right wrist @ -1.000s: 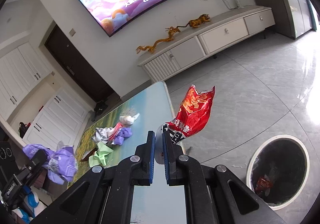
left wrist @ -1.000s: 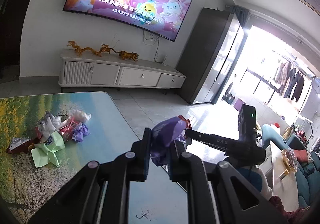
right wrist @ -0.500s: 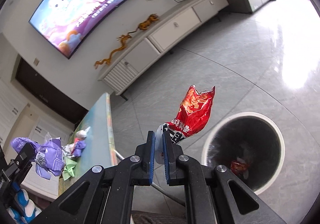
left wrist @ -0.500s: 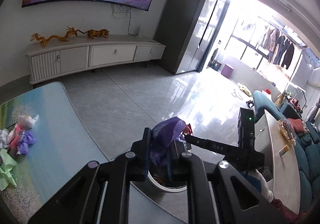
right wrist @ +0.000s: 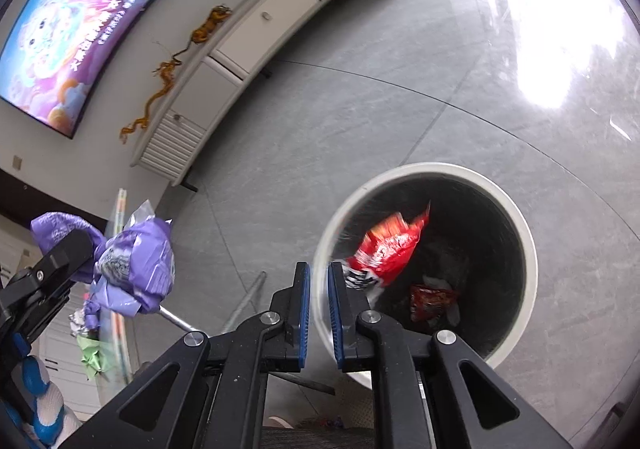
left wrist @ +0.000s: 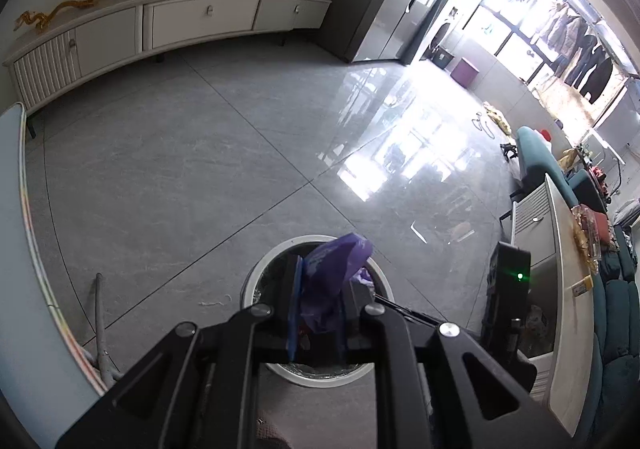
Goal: Collect trash
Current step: 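Carry both items over the bin and open both tools to drop them, then return both tools to the wrapper pile on the table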
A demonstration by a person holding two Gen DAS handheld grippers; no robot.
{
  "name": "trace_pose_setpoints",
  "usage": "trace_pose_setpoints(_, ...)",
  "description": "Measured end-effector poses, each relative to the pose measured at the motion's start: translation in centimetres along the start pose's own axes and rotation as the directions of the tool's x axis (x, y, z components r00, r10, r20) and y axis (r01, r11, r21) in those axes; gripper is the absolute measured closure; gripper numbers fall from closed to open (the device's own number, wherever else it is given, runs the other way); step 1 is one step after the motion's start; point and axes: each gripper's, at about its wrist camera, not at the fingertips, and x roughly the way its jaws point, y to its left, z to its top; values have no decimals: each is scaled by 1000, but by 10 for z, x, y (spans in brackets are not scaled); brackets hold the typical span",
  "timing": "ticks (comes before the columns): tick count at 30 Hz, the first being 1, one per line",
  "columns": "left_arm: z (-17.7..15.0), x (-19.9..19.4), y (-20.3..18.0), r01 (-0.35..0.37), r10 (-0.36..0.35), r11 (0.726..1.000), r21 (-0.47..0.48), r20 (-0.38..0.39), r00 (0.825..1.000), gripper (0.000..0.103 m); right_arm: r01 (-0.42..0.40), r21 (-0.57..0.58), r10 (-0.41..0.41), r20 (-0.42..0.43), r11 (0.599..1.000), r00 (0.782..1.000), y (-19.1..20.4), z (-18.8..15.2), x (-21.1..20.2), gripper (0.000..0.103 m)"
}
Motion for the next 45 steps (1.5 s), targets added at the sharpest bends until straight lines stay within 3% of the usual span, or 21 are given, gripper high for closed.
trace_pose_setpoints(6, -1, 50, -9, 14, -15, 1000, -13, -90, 996, 86, 38, 58, -37, -24, 998, 999, -20, 1, 10, 91)
trace_pose_setpoints(11, -8, 61, -11, 31, -36, 999, -44, -116, 993, 62, 60, 74, -59, -23, 995, 998, -23, 0, 9, 80)
trace_pose_setpoints(22, -10, 33, -10, 53, -56, 998, -37, -81, 995, 62, 70, 45, -71, 24, 997, 997, -18, 0, -13, 77)
trace_pose_setpoints(31, -15, -46, 5, -58, 59, 998, -11, 68, 996, 62, 46, -38, -42, 104, 998, 994, 21, 3, -50, 75)
trace_pose_setpoints(38, -28, -127, 34, -144, 149, 989, -38, 185, 971, 62, 16, -200, 17, 162, 980, 987, 88, -6, -79, 68)
trace_pose_setpoints(45, -49, -203, 81, -213, 240, 969, -127, 266, 934, 62, -38, -329, 93, 155, 944, 983, 153, -23, -91, 66)
